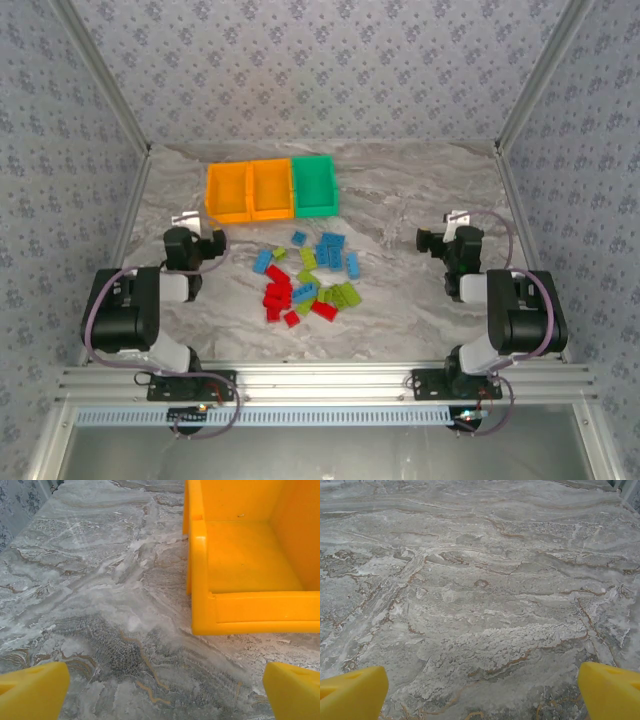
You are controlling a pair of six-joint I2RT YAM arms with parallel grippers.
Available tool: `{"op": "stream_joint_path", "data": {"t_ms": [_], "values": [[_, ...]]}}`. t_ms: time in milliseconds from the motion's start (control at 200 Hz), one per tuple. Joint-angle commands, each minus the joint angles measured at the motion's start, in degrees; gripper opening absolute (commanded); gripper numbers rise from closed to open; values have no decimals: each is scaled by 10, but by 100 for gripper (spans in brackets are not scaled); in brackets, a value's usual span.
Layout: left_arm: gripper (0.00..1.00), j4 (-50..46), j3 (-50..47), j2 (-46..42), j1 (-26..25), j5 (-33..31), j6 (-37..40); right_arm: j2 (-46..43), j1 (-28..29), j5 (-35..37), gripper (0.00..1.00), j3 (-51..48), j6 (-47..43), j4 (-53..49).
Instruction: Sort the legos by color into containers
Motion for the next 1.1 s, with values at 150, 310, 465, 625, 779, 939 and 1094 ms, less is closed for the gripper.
{"op": "stream_joint_path", "data": {"t_ms": [150,310,465,625,779,939,1094], "values": [[99,14,13,-3,-1,7,-8,4,0,-3,100,11,-8,6],[99,14,13,-4,0,7,-7,4,-10,-19,100,10,-3,6],[99,14,13,-4,-1,7,-7,5,-7,-12,100,10,-4,7],[99,14,12,-4,-1,7,-8,-27,-6,5,100,12,2,-13],[98,33,-7,-22,-2,-10,-11,-239,20,111,100,97,105,-346],[99,-197,42,-169,-32,-110,-45,-309,57,34,100,238,229,-678],[99,-485,132,-281,-63,-156,-212,-286,143,-58,100,332,257,-842]]}}
